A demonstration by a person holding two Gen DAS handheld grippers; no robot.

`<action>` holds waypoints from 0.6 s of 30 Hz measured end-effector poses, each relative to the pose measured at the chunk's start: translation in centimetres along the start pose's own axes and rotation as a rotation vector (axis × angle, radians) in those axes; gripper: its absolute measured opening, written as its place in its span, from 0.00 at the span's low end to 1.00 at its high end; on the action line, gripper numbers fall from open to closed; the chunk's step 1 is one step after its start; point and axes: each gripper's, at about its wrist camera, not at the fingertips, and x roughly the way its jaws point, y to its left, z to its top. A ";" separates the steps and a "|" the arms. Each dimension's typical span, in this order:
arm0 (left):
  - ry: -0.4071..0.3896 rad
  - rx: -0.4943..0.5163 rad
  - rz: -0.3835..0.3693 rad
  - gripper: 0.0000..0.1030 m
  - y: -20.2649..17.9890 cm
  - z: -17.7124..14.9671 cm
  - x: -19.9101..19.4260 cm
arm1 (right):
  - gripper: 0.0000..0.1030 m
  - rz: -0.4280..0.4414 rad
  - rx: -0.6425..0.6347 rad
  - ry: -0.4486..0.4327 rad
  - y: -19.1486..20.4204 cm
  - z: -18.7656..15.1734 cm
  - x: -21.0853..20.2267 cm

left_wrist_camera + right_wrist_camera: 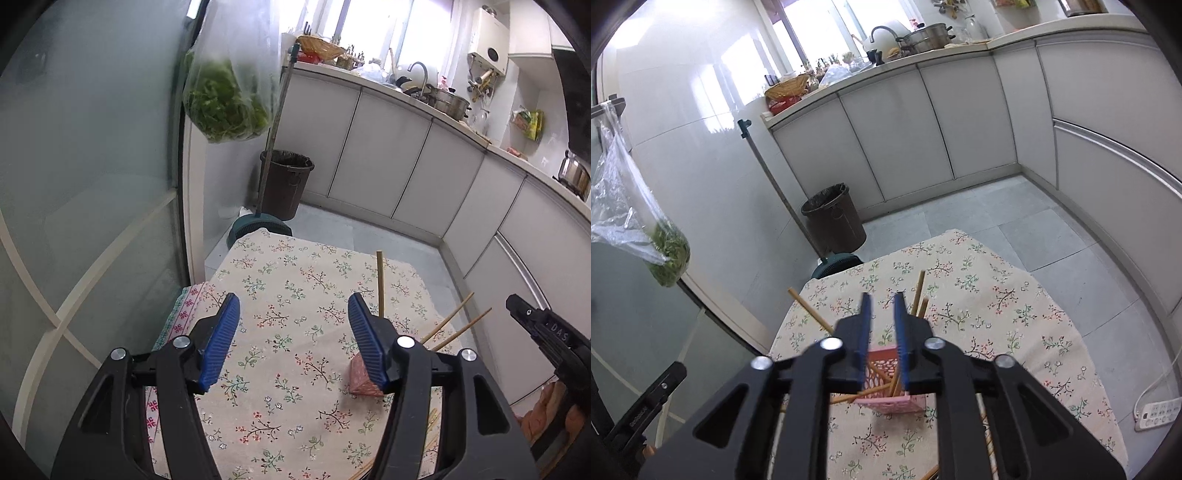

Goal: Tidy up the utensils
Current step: 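Lower the chopstick into the pink holder and open the right gripper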

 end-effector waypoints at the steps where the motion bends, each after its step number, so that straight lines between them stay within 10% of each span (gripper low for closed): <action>1: -0.013 0.012 0.005 0.64 -0.4 -0.1 -0.3 | 0.31 0.003 -0.005 -0.006 0.2 -0.2 -0.3; 18: -0.046 0.105 -0.017 0.93 -3.6 -1.9 -2.6 | 0.84 -0.199 -0.135 -0.047 1.6 -4.1 -4.2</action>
